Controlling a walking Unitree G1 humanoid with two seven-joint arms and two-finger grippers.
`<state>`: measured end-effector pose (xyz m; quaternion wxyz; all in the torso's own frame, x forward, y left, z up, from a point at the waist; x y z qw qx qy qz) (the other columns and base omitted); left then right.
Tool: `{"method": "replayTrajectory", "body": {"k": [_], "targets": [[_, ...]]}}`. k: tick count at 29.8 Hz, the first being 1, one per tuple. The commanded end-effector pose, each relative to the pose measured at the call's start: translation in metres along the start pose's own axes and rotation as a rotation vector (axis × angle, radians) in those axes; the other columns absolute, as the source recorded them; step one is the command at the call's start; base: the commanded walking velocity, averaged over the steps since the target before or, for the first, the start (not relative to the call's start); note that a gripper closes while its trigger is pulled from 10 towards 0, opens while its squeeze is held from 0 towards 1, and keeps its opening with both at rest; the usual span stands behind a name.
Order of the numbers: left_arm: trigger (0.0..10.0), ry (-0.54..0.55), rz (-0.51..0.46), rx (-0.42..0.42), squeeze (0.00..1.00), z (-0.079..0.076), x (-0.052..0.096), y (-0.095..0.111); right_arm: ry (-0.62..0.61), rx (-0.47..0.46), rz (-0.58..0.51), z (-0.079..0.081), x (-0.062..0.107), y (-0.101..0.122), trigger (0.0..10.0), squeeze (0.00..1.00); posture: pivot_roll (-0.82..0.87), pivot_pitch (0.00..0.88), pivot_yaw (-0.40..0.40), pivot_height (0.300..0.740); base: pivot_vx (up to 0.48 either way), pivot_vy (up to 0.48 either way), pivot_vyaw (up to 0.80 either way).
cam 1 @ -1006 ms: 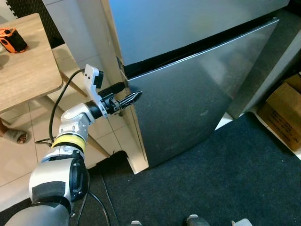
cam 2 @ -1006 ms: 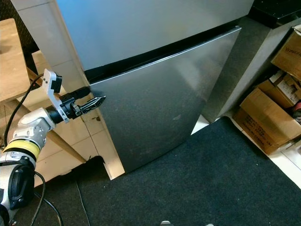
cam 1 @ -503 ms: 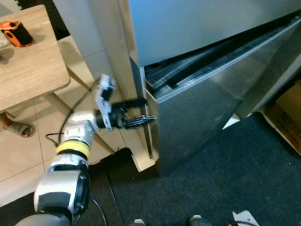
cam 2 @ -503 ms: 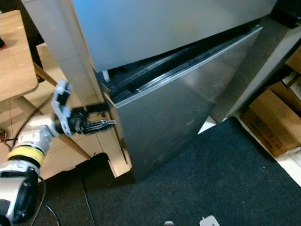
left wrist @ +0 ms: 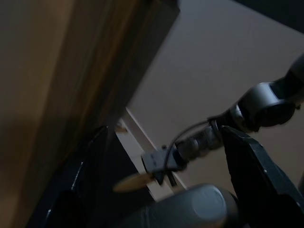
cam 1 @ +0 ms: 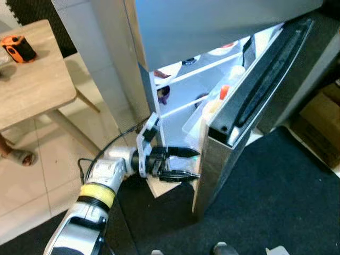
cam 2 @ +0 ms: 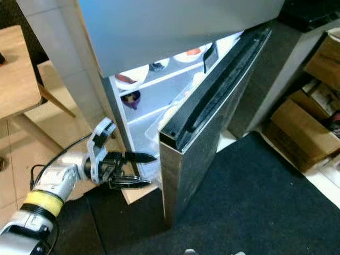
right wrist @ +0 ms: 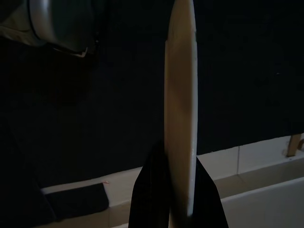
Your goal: Restocking fridge
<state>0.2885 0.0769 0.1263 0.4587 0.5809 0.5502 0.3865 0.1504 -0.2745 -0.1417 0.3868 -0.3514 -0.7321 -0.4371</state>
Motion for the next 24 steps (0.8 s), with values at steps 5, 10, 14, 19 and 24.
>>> {"method": "replayTrajectory", "body": {"k": [5,10,14,19,24], "targets": [[10.0,0.272,0.105,0.250,0.00,-0.001,0.055,-0.088,0.016,-0.010,0.013,0.009,0.000,-0.002,10.0,0.00,-0.14,0.187,0.064,0.740,0.000,0.000,0.00],[10.0,0.487,0.080,0.435,0.00,-0.008,0.081,-0.132,0.022,-0.007,0.011,0.012,-0.001,-0.001,10.0,0.00,-0.13,0.185,0.059,0.740,0.000,0.000,0.00],[10.0,0.960,0.098,0.593,0.00,-0.010,0.127,-0.190,0.029,0.001,0.020,0.015,-0.001,-0.003,10.0,0.00,-0.12,0.171,0.055,0.740,0.000,0.000,0.00],[10.0,1.322,0.188,0.725,0.00,-0.032,0.164,-0.238,0.030,0.001,0.034,0.018,0.000,-0.006,10.0,0.00,-0.11,0.148,0.050,0.740,0.000,0.000,0.00],[10.0,1.500,0.271,0.821,0.00,-0.057,0.173,-0.271,0.041,0.003,0.049,0.024,0.000,-0.009,10.0,0.00,-0.10,0.135,0.040,0.740,0.000,0.000,0.00]]}}
Point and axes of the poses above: a point about 5 cm out from each wrist's last joint towards the gripper, its own x axis pointing back from the gripper into the wrist, its own y axis along the axis of the wrist's last joint, z = x × y, the point moved 6 cm from there along -x, pointing out of the wrist towards the gripper, and after that the axes turned 2 degrees about -x, right-handed, at the moved point
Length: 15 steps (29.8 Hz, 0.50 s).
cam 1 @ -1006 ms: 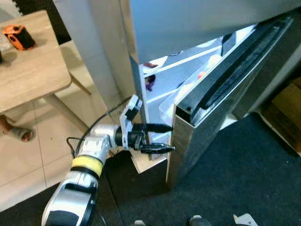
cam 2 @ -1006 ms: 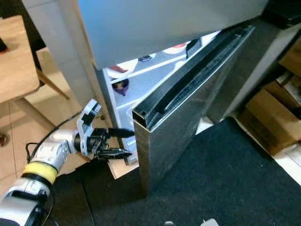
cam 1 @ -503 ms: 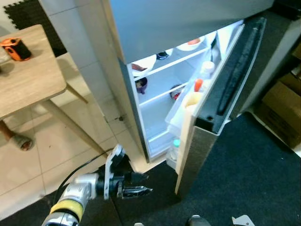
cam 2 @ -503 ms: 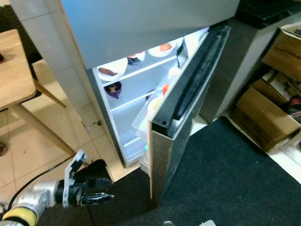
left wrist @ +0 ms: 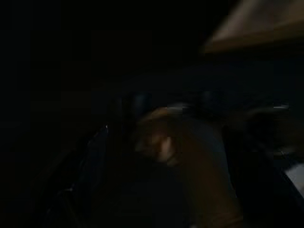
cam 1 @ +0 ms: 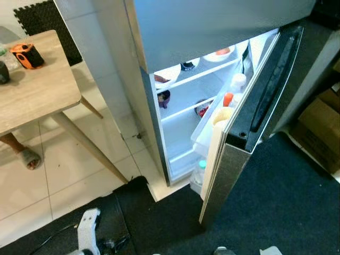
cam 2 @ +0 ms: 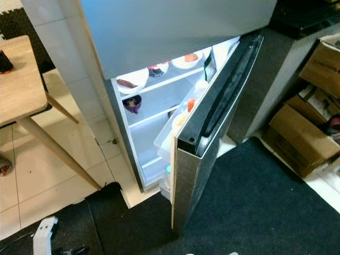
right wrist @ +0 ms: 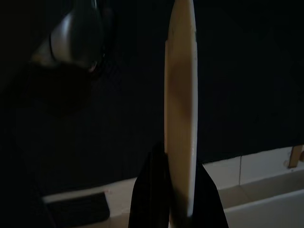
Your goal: Restocking fridge
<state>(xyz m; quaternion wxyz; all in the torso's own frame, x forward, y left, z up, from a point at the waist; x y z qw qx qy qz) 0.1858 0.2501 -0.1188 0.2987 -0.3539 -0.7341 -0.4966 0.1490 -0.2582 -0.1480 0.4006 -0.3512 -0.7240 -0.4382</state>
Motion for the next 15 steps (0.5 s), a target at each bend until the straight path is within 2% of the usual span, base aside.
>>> {"method": "replayTrajectory", "body": {"k": [1,4,10,15], "targets": [[10.0,0.056,0.034,0.019,0.00,0.002,-0.001,-0.018,0.019,-0.003,0.030,0.009,0.001,-0.010,10.0,0.00,-0.10,0.134,0.038,0.740,0.000,0.000,0.00],[10.0,0.109,0.002,0.013,0.00,-0.001,-0.007,-0.014,0.037,0.010,0.019,0.015,0.000,-0.003,10.0,0.00,-0.09,0.123,0.029,0.740,0.000,0.000,0.00],[10.0,0.153,-0.032,0.044,0.00,-0.004,-0.012,-0.007,0.045,0.052,0.009,0.015,-0.002,0.005,10.0,0.00,-0.07,0.101,-0.013,0.740,0.000,0.000,0.00],[10.0,0.204,-0.043,0.067,0.00,-0.006,-0.016,-0.007,0.041,0.076,-0.023,0.012,-0.004,0.020,10.0,0.00,-0.09,0.083,-0.039,0.740,0.000,0.000,0.00]]}}
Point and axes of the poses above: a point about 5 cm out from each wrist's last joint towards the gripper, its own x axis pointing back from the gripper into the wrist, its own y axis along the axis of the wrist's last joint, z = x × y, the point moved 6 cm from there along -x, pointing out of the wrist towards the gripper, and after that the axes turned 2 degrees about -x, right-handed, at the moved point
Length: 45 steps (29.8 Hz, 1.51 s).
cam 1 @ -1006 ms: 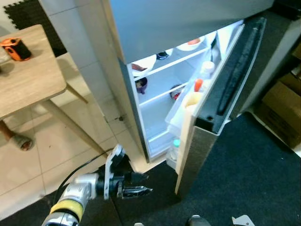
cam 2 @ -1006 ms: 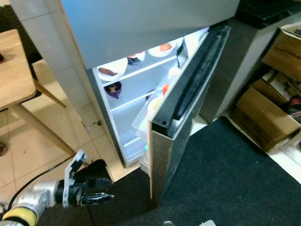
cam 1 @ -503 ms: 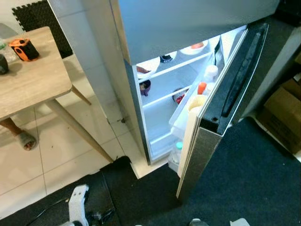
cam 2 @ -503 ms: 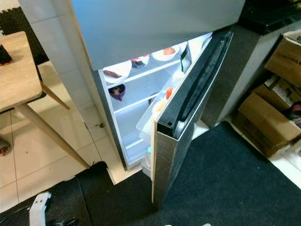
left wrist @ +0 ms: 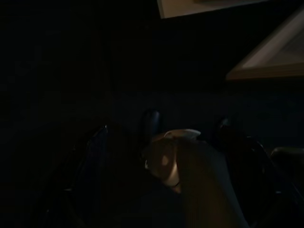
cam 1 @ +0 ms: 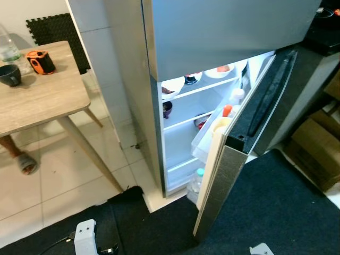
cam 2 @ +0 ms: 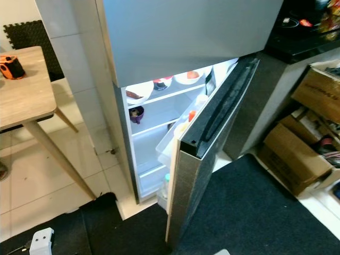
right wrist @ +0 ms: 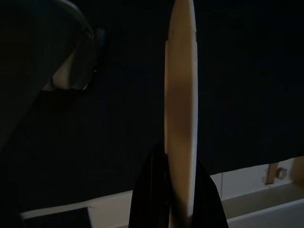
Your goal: Restocking fridge
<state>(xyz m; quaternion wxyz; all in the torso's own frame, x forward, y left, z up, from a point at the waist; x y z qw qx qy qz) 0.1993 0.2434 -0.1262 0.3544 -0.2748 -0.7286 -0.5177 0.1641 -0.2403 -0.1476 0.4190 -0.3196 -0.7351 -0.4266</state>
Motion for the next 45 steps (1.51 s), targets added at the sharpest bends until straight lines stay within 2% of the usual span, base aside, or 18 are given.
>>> {"method": "replayTrajectory", "body": {"k": [1,7,9,10,13,19,21,28,34,39,45], "targets": [[10.0,0.026,0.027,0.013,0.00,0.000,0.000,-0.012,0.004,0.011,0.005,0.000,0.000,0.001,10.0,0.00,-0.09,0.083,-0.039,0.740,0.000,0.000,0.00],[10.0,0.033,0.064,0.011,0.00,-0.011,-0.001,-0.030,-0.001,0.034,-0.005,-0.004,-0.001,0.008,10.0,0.00,-0.11,0.083,-0.045,0.740,0.000,0.000,0.00],[10.0,0.033,0.064,0.011,0.00,-0.011,-0.001,-0.030,-0.001,0.034,-0.005,-0.004,-0.001,0.008,10.0,0.00,-0.11,0.083,-0.045,0.740,0.000,0.000,0.00],[10.0,0.026,0.080,0.010,0.00,-0.017,-0.002,-0.038,0.000,0.045,0.012,-0.006,0.000,0.002,10.0,0.00,-0.11,0.075,-0.047,0.740,0.000,0.000,0.00],[10.0,0.023,0.092,0.010,0.00,-0.021,-0.002,-0.043,0.002,0.047,0.033,-0.005,0.001,-0.006,10.0,0.00,-0.11,0.064,-0.040,0.740,0.000,0.000,0.00],[10.0,0.024,0.098,0.001,0.00,-0.022,-0.002,-0.044,0.001,0.038,0.033,-0.004,0.000,-0.006,10.0,0.00,-0.10,0.059,-0.036,0.740,0.000,0.000,0.00],[10.0,0.022,0.093,-0.004,0.00,-0.024,-0.004,-0.040,0.000,0.030,0.031,-0.003,0.000,-0.005,10.0,0.00,-0.09,0.027,-0.028,0.740,0.000,0.000,0.00],[10.0,0.016,0.065,-0.012,0.00,-0.027,-0.008,-0.025,-0.002,0.017,0.013,-0.001,-0.001,0.005,10.0,0.00,-0.09,0.022,-0.021,0.740,0.000,0.000,0.00],[10.0,0.012,0.060,-0.029,0.00,-0.029,-0.009,-0.022,-0.001,0.016,0.015,0.000,-0.002,0.006,10.0,0.00,-0.09,0.028,-0.011,0.740,0.000,0.000,0.00],[10.0,0.008,0.075,-0.047,0.00,-0.028,-0.008,-0.027,0.000,0.016,0.053,0.003,-0.001,-0.004,10.0,0.00,-0.10,0.040,0.003,0.740,0.000,0.000,0.00],[10.0,0.007,0.085,-0.052,0.00,-0.027,-0.007,-0.030,0.008,0.016,0.103,0.006,0.002,-0.023,10.0,0.00,-0.11,0.051,0.004,0.740,0.000,0.000,-0.80]]}}
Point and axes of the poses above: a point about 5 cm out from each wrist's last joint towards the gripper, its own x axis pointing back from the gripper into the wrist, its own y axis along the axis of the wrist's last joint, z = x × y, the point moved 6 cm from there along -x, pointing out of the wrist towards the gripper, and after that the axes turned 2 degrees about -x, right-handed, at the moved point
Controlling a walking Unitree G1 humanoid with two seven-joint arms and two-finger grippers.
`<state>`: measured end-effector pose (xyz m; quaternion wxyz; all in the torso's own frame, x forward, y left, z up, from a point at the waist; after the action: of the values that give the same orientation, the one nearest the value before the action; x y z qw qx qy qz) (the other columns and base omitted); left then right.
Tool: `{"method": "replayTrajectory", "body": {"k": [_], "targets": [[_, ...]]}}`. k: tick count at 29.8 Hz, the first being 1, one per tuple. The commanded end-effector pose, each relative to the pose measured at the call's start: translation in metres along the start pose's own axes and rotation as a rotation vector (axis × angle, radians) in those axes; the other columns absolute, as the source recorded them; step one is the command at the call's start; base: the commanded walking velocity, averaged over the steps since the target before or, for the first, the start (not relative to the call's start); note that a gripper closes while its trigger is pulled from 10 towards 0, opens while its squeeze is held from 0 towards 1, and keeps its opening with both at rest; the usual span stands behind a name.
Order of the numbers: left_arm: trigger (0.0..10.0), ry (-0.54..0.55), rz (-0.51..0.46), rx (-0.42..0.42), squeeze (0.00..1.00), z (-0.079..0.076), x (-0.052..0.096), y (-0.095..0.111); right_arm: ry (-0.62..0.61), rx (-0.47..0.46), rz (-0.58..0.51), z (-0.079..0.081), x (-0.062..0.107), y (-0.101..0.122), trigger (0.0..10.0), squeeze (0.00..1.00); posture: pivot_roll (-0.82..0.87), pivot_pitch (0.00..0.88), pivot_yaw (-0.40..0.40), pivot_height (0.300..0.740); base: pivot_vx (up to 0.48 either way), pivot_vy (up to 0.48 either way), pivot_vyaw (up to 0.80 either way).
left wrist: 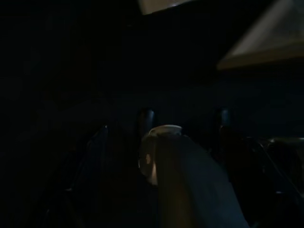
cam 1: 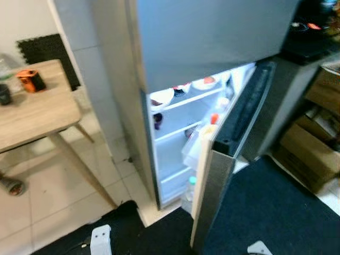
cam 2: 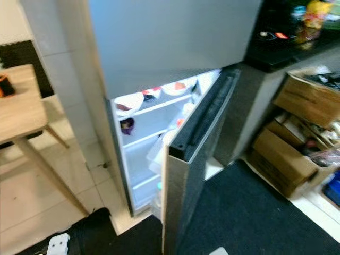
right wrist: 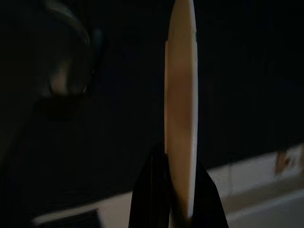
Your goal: Restocking fridge
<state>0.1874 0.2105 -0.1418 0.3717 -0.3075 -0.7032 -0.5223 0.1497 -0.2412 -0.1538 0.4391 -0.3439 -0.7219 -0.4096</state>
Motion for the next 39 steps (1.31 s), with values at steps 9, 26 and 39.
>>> {"method": "replayTrajectory", "body": {"k": [9,26,39], "targets": [[10.0,-0.012,0.007,-0.024,0.00,-0.005,-0.001,0.000,-0.007,0.006,0.032,-0.001,0.002,-0.016,10.0,0.00,-0.11,0.050,0.006,0.740,0.000,0.000,-0.80],[10.0,-0.026,0.022,-0.055,0.00,-0.002,0.000,-0.003,0.000,0.008,0.009,0.004,0.001,-0.007,10.0,0.00,-0.11,0.035,0.018,0.740,0.000,-0.144,0.00],[10.0,-0.009,0.002,-0.044,0.00,0.003,0.001,0.003,0.007,-0.009,0.001,0.007,0.000,-0.005,10.0,0.00,-0.11,0.045,0.026,0.740,0.000,-0.025,0.00]]}}
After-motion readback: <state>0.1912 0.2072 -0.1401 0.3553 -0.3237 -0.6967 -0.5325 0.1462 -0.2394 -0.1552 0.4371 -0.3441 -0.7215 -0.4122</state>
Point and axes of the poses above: a point about 5 cm out from each wrist's last joint towards the gripper, its own x axis pointing back from the gripper into the wrist, its own y axis along the axis of the wrist's last joint, z = x × y, the point moved 6 cm from there along -x, pointing out of the wrist towards the gripper, and after that the axes turned 2 degrees about -x, right-handed, at the moved point
